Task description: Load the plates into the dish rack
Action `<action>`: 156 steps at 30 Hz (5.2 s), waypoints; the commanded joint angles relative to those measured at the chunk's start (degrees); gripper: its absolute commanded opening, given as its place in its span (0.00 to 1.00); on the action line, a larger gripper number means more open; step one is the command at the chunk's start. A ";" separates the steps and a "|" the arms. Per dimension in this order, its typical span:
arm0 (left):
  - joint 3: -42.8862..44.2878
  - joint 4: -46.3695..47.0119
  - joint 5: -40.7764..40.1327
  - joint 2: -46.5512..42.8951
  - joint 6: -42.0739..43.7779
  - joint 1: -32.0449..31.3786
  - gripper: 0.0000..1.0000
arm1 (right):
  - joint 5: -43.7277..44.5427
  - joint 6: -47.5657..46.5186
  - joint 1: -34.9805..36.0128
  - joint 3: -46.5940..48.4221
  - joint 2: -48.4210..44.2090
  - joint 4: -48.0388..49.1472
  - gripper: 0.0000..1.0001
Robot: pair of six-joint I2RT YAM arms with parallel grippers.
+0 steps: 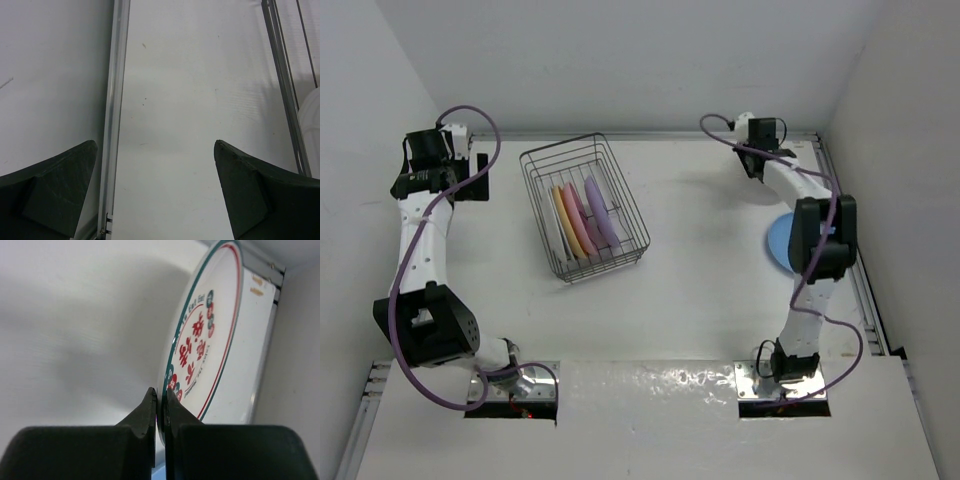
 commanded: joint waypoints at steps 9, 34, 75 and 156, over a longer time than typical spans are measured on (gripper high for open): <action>2.98 2.11 3.40 -2.70 -2.22 0.19 1.00 | -23.42 33.17 3.39 -16.46 -24.74 17.57 0.00; 1.39 3.51 7.44 -4.99 -4.77 0.10 0.99 | -42.61 71.95 30.63 -16.98 -32.57 51.77 0.00; -1.42 3.60 7.09 -6.66 -3.63 0.10 0.99 | -30.30 62.81 38.64 -19.37 -31.61 45.54 0.00; -1.77 2.63 7.53 -7.97 -2.75 0.10 0.99 | 1.72 14.03 -2.23 -29.02 -17.46 -17.58 0.86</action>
